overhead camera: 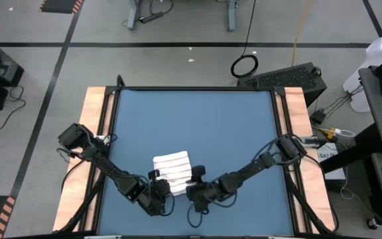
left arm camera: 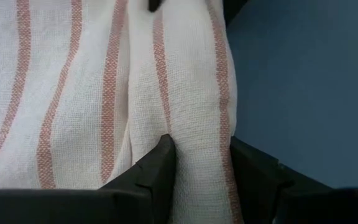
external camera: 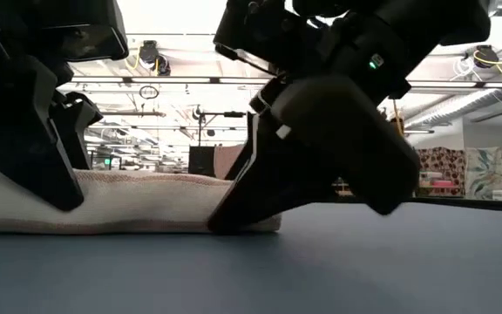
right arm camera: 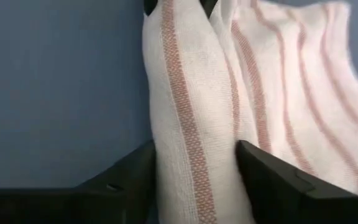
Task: Roll towel
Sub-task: Roll the white towel
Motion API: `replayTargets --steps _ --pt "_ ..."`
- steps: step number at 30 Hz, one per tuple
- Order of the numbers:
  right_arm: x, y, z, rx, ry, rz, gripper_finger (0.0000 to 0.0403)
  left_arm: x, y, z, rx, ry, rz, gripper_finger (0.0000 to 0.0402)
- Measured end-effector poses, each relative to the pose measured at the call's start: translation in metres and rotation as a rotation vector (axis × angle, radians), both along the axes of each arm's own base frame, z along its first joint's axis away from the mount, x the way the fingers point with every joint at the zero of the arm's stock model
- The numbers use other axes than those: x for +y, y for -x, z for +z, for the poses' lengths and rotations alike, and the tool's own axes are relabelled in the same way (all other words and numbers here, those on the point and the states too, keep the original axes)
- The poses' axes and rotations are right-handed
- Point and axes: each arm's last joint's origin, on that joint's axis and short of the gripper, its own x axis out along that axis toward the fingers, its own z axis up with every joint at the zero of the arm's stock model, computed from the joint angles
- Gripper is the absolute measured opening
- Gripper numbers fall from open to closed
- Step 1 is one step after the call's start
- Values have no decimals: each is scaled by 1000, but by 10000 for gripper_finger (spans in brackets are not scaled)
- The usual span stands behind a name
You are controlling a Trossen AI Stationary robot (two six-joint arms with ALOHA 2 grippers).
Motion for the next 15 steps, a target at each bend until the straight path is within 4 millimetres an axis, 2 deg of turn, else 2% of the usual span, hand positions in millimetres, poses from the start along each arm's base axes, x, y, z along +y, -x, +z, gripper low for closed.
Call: replayTargets --steps 4,7,15 --pt "-7 -3 0 28 -71 -19 167 2 0 4 -31 -23 24 147" --pt "-14 -5 0 58 -137 -38 148 3 1 9 -66 -58 40 162" --pt "-31 -12 0 137 -386 -75 121 -7 17 28 -190 -172 27 259"
